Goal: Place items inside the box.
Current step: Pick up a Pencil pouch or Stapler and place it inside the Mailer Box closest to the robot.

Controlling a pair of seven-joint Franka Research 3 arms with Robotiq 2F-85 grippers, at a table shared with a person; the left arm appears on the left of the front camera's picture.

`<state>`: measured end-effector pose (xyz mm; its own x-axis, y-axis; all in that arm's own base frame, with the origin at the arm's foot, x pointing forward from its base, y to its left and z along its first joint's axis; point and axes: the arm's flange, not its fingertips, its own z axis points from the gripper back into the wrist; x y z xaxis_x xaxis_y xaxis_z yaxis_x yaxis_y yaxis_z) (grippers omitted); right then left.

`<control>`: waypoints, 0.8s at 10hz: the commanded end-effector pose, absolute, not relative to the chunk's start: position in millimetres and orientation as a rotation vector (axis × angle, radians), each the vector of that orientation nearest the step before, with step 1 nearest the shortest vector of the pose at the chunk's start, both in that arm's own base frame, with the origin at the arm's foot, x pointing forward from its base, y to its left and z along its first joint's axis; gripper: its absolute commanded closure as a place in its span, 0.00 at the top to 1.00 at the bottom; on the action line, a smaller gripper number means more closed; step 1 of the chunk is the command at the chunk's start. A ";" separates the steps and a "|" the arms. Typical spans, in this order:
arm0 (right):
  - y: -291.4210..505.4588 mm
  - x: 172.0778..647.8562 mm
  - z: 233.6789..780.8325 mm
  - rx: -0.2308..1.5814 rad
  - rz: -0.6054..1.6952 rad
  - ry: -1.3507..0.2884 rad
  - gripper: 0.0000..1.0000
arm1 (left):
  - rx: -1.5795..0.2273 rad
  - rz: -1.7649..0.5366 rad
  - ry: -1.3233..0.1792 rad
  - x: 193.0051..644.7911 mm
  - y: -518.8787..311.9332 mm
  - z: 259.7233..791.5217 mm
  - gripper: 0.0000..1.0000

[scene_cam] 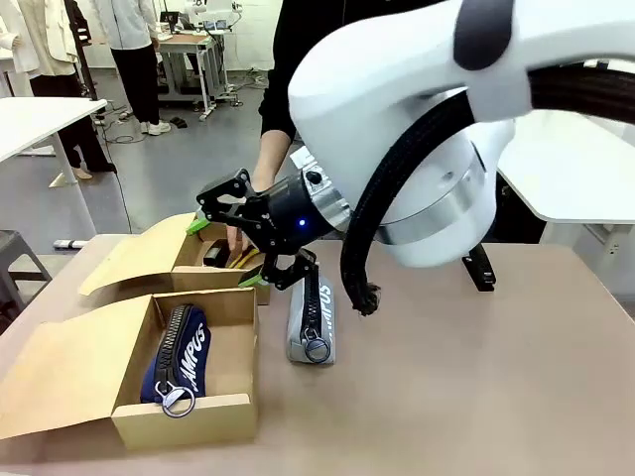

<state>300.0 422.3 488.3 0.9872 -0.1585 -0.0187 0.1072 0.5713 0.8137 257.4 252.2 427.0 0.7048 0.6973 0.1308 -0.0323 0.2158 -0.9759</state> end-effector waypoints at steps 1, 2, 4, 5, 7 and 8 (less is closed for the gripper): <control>379.3 316.9 487.2 0.955 -0.267 -0.067 1.00 | -1.282 0.541 -0.671 258.6 251.8 426.9 1.00; 331.1 334.7 494.1 1.025 -0.364 -0.047 1.00 | -1.282 0.541 -0.671 258.6 251.8 426.9 1.00; 233.2 352.8 503.0 1.126 -0.424 0.019 1.00 | -1.282 0.541 -0.671 258.6 251.8 426.9 1.00; 179.6 357.4 502.2 1.158 -0.389 0.104 1.00 | -1.282 0.541 -0.671 258.6 251.8 426.9 1.00; 64.5 355.1 492.2 1.244 -0.385 0.226 1.00 | -1.282 0.541 -0.671 258.6 251.8 426.9 1.00; 12.0 349.3 478.5 1.291 -0.394 0.223 1.00 | -1.282 0.541 -0.671 258.6 251.8 426.9 1.00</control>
<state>338.9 57.8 485.8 0.9022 -0.1973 -0.3835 0.4226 0.2264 0.8776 257.4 252.4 427.0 0.7045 0.6975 0.1309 -0.0324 0.2158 -0.9759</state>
